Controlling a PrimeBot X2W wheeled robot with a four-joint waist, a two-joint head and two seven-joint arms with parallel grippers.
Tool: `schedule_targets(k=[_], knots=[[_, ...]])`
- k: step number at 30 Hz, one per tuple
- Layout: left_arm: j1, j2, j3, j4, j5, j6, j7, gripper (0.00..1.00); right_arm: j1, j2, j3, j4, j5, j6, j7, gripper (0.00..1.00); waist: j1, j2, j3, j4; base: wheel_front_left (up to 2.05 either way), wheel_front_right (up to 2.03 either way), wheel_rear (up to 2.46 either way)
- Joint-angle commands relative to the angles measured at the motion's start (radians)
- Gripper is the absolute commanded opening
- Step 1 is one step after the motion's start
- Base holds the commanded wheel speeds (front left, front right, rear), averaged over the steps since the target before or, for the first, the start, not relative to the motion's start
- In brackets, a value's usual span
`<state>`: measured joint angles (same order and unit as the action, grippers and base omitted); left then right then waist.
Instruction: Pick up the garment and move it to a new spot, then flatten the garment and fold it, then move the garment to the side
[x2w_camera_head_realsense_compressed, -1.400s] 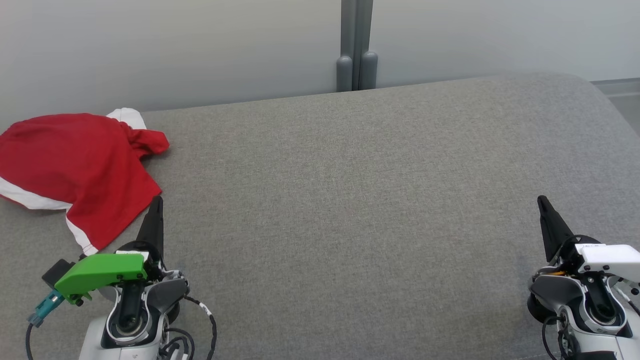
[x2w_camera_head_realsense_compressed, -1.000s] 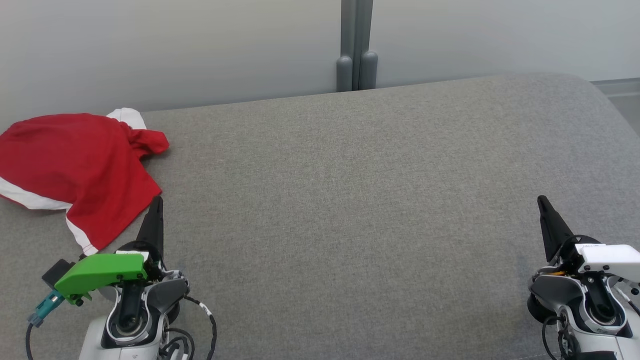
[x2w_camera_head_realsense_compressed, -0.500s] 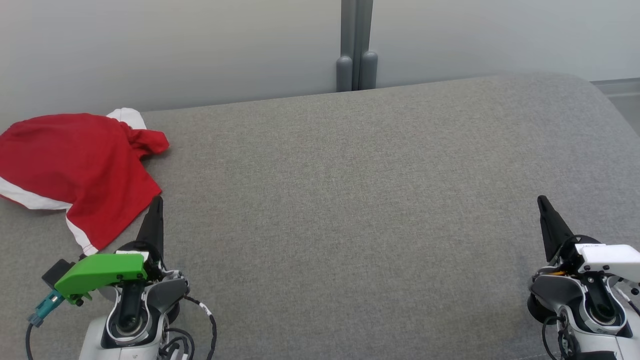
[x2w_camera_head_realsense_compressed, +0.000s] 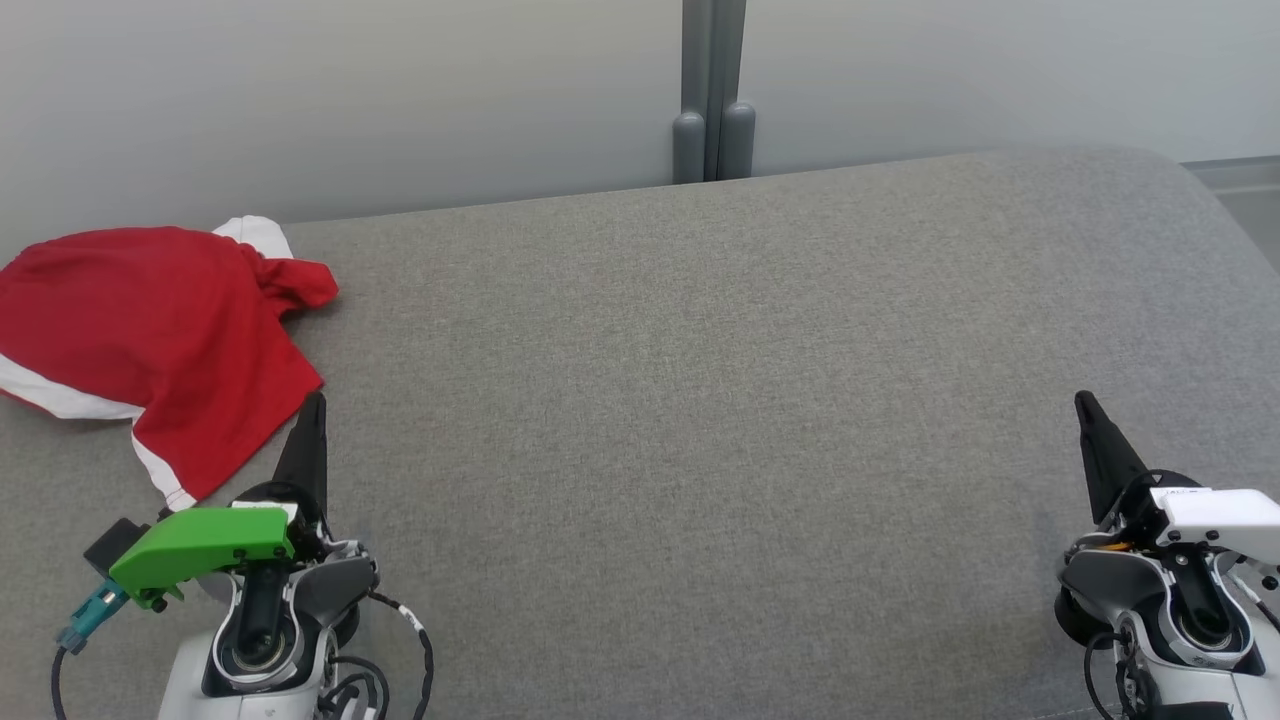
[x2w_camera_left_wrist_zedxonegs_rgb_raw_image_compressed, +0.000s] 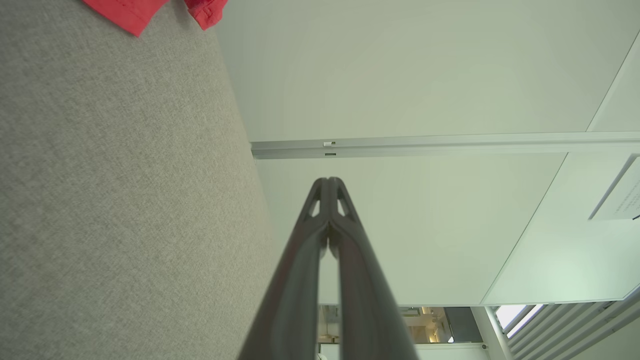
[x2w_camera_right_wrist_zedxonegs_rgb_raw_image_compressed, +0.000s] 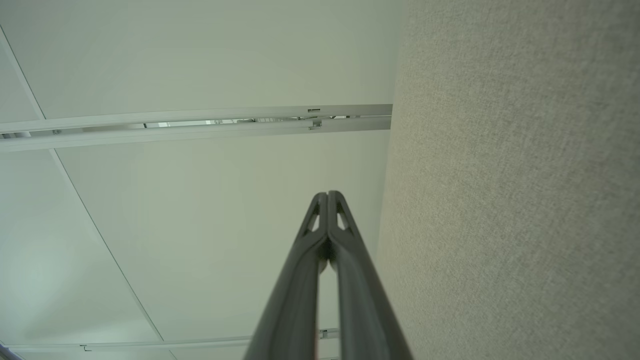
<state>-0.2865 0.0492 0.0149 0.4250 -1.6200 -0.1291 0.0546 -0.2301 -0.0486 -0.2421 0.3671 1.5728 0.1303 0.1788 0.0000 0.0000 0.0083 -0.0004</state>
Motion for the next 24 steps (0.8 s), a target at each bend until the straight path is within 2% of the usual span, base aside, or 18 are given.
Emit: schedule_targets(k=[1,2,3,7,15,24], knots=[[-0.014,0.002,0.002,-0.002,-0.005,-0.006,0.002,0.0,-0.004,-0.004,0.0,0.0,-0.004,0.001,0.001,0.0,0.0,0.0,0.0,0.0,0.0,0.0,0.0],[-0.014,0.002,0.002,-0.002,-0.005,-0.006,0.002,0.0,-0.004,-0.004,0.0,0.0,-0.004,0.001,0.001,0.0,0.0,0.0,0.0,0.0,0.0,0.0,0.0],[0.002,0.0,-0.001,0.002,0.0,0.0,0.0,1.0,0.001,0.001,0.0,0.003,0.0,0.0,0.0,1.0,0.0,0.0,0.0,0.0,0.0,0.0,0.0],[0.043,-0.003,-0.014,0.026,0.003,0.003,-0.007,1.0,0.037,0.013,0.007,0.027,-0.001,0.0,-0.009,1.0,0.0,0.0,0.0,0.0,0.0,0.0,0.0],[0.06,-0.003,-0.047,-0.003,0.027,0.002,-0.041,1.0,0.064,0.011,0.028,-0.008,-0.026,0.0,-0.057,1.0,0.0,0.0,-0.001,0.0,0.0,0.0,0.0],[0.074,-0.002,-0.063,-0.045,0.134,0.007,-0.08,1.0,0.087,0.008,0.037,-0.065,-0.152,0.0,-0.111,1.0,0.0,0.0,-0.002,0.0,0.0,0.0,0.0]])
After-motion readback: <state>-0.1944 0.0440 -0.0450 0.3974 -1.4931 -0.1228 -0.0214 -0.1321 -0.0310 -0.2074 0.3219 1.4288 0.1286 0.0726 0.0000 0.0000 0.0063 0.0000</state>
